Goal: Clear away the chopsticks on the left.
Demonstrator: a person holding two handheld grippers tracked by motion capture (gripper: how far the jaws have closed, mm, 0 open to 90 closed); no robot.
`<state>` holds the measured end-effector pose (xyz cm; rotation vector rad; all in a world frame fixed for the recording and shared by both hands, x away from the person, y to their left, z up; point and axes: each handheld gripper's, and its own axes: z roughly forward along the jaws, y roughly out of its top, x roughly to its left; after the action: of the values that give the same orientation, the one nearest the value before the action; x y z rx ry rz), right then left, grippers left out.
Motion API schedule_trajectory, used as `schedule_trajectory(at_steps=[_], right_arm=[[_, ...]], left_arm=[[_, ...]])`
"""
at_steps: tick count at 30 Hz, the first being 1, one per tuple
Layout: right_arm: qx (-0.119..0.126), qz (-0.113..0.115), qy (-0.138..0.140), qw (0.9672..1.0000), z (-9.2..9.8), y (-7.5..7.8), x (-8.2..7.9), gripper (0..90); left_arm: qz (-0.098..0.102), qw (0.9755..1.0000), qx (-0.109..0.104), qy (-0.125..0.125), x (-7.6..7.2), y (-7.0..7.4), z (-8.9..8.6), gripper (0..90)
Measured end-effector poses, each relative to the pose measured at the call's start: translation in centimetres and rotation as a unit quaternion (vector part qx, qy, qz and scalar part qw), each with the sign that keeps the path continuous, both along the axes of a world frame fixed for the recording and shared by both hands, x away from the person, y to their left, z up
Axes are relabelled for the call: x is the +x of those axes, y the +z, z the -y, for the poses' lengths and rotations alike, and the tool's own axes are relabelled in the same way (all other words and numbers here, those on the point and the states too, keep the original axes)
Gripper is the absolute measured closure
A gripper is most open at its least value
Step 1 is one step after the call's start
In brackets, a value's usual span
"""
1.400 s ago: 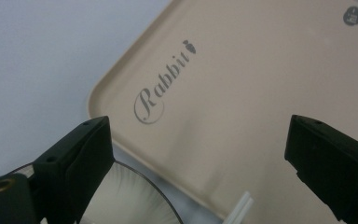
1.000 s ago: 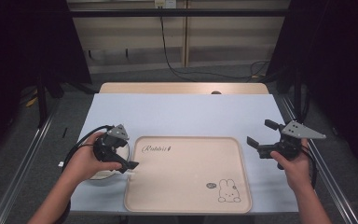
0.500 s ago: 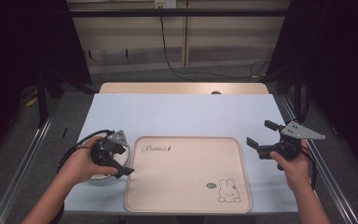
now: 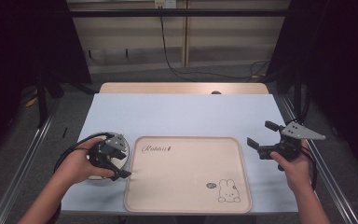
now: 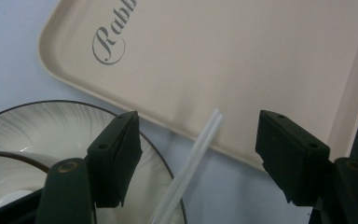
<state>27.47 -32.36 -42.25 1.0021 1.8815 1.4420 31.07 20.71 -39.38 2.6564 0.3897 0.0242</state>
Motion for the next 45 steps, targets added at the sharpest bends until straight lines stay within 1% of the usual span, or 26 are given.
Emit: schedule_trajectory(at_steps=[3,4,5,8,10,12,14,18,20,21,22,23,25,27,31,33,36,40,41,42,43,45], right_arm=[[-0.003,0.003,0.002,1.0000,0.0,-0.1,0.1,0.3],[-0.003,0.003,0.002,1.0000,-0.1,-0.1,0.1,0.3],[-0.002,0.003,0.002,1.0000,-0.1,-0.1,0.1,0.3],[-0.002,0.002,0.003,1.0000,-0.1,-0.1,0.1,0.3],[-0.003,0.003,0.005,1.0000,-0.1,-0.1,0.1,0.4],[-0.003,0.003,0.002,1.0000,0.0,-0.1,0.1,0.3],[0.000,0.002,0.000,1.0000,0.1,-0.1,0.1,0.3],[0.003,0.004,0.001,1.0000,0.2,0.0,0.1,0.4],[0.003,0.005,-0.001,1.0000,0.2,0.0,0.1,0.3],[0.003,0.005,-0.001,1.0000,0.2,0.0,0.1,0.3],[0.003,0.005,0.000,1.0000,0.2,0.0,0.1,0.4],[0.002,0.005,0.001,1.0000,0.2,0.0,0.1,0.4],[0.002,0.004,0.001,1.0000,0.2,0.0,0.1,0.4],[0.001,0.003,0.001,1.0000,0.2,0.0,0.1,0.4],[0.003,0.006,0.000,1.0000,0.2,0.0,0.1,0.4],[0.001,0.004,0.001,1.0000,0.2,0.0,0.1,0.4],[-0.001,0.005,0.001,1.0000,0.2,0.0,0.1,0.5],[-0.003,0.005,0.001,1.0000,0.1,0.0,0.1,0.6],[-0.003,0.005,0.001,1.0000,0.1,0.0,0.1,0.6],[-0.003,0.005,0.002,1.0000,0.1,0.0,0.1,0.6],[-0.003,0.005,0.002,1.0000,0.1,0.0,0.1,0.6],[-0.003,0.004,0.002,1.0000,0.1,0.0,0.2,0.7]], left_arm=[[0.000,0.9999,0.006,-0.012,-0.2,0.0,-0.2,33.7],[-0.004,0.9999,0.006,-0.007,-0.3,0.0,-0.3,35.0],[-0.003,0.9999,0.007,-0.014,-0.3,0.0,-0.4,36.1],[-0.003,0.9997,0.017,-0.018,-0.5,0.1,-0.6,40.3],[-0.005,0.9996,0.015,-0.022,-0.5,0.1,-0.7,42.9],[-0.004,0.9994,0.024,-0.025,-0.5,0.0,-0.7,44.2],[-0.002,0.9993,0.029,-0.025,-0.6,-0.1,-0.7,47.2],[0.000,0.9989,0.034,-0.031,-0.7,-0.3,-0.6,49.3],[-0.004,0.9986,0.037,-0.039,-0.8,-0.6,-0.5,51.8],[-0.002,0.9985,0.039,-0.039,-0.9,-0.6,-0.5,51.8],[-0.004,0.9985,0.037,-0.040,-1.0,-0.8,-0.4,52.8],[-0.004,0.9982,0.038,-0.046,-1.0,-0.9,-0.3,53.9],[-0.002,0.9980,0.042,-0.048,-1.0,-1.1,-0.2,54.5],[-0.006,0.9981,0.040,-0.047,-1.1,-1.3,-0.2,55.3],[-0.006,0.9978,0.043,-0.051,-1.1,-1.5,-0.1,57.7],[-0.003,0.9975,0.046,-0.053,-1.1,-1.6,-0.1,59.1],[-0.003,0.9973,0.046,-0.057,-1.1,-1.7,0.0,59.1],[-0.004,0.9974,0.046,-0.055,-1.1,-1.8,0.0,59.7],[-0.003,0.9968,0.051,-0.061,-1.1,-1.8,0.0,60.0],[-0.003,0.9967,0.052,-0.063,-1.1,-1.8,0.0,60.4],[-0.002,0.9970,0.049,-0.060,-1.1,-1.9,0.0,60.4],[-0.003,0.9966,0.051,-0.065,-1.2,-2.0,0.1,60.8]])
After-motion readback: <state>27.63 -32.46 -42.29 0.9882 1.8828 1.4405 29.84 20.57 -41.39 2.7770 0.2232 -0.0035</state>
